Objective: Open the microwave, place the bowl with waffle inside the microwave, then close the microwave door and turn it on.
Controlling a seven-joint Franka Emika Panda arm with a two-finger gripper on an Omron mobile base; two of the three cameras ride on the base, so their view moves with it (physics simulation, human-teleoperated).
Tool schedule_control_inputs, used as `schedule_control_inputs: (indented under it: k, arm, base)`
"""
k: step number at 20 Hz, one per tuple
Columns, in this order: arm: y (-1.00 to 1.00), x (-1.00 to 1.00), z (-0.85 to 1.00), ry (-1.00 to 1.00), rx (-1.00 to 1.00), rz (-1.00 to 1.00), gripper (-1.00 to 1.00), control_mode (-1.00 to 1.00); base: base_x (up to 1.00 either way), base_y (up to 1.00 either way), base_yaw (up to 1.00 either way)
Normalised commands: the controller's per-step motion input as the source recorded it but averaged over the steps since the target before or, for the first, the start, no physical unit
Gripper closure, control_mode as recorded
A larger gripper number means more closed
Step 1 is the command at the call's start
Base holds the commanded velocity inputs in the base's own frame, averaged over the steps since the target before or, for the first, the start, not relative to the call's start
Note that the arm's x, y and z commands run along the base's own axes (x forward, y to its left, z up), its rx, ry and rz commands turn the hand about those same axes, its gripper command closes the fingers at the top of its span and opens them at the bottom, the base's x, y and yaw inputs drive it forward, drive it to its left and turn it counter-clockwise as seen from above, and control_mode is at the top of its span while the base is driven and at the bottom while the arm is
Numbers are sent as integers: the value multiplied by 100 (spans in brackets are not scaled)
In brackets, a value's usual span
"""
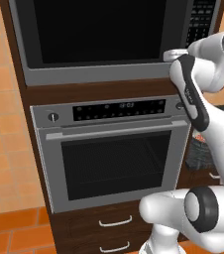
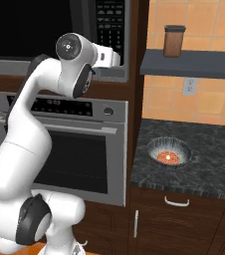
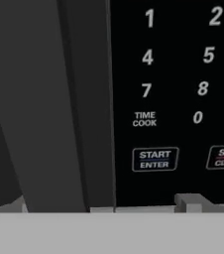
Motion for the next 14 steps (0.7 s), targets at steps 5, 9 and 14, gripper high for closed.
schedule_control_inputs:
  k: [5, 9, 14]
  arm:
    - [9, 39, -26, -12, 0, 8, -100, -100]
    - [15, 41, -45, -26, 0, 4, -100, -100]
    - [5, 26, -8, -3, 0, 0, 100, -100]
  base:
    - [0, 0, 0]
    - [0, 0, 0]
    - [0, 0, 0]
